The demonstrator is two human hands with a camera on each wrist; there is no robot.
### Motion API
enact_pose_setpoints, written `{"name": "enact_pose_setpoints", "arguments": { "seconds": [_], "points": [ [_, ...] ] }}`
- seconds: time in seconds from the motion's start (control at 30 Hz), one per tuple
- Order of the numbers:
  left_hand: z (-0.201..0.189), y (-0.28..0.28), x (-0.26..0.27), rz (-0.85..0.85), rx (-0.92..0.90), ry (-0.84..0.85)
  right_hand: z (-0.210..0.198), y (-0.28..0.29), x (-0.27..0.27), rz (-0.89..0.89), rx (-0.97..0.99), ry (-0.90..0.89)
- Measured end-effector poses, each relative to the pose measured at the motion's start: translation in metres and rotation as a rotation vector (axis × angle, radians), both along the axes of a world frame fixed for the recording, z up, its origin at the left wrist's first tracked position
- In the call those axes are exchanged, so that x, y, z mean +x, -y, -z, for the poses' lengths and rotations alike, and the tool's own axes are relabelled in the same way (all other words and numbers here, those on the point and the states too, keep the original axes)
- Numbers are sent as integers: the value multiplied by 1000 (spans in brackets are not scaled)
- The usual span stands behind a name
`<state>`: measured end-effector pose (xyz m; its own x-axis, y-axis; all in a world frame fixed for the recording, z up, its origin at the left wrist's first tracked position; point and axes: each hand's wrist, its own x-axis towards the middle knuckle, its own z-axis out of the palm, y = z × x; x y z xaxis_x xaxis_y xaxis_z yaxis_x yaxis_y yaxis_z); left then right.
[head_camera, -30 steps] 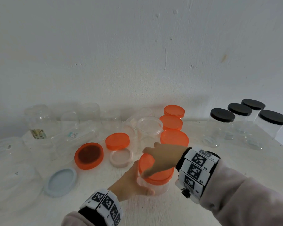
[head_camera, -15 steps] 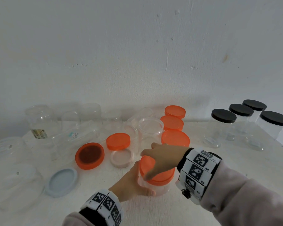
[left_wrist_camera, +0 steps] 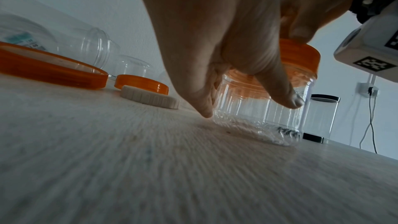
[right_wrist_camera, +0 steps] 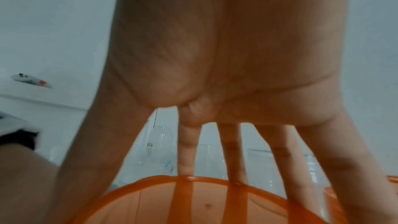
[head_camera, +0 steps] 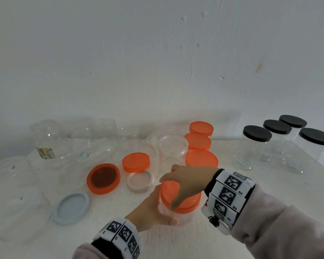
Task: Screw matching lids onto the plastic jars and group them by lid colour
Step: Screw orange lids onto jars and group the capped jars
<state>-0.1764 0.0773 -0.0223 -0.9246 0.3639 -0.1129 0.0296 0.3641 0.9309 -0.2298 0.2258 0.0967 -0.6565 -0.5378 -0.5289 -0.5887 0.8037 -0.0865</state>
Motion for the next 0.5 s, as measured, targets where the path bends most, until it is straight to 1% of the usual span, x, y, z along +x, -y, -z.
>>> {"name": "enact_pose_setpoints", "arguments": {
  "seconds": [0.2, 0.37, 0.5],
  "points": [
    [2, 0, 0, -10, 7, 7, 3, -2, -2, 90, 53, -70],
    [-2, 0, 1, 6, 8, -9, -3, -3, 1, -22, 2, 39],
    [0, 0, 0, 8, -1, -16, -1, -4, 0, -30, -30, 40]
  ]
}}
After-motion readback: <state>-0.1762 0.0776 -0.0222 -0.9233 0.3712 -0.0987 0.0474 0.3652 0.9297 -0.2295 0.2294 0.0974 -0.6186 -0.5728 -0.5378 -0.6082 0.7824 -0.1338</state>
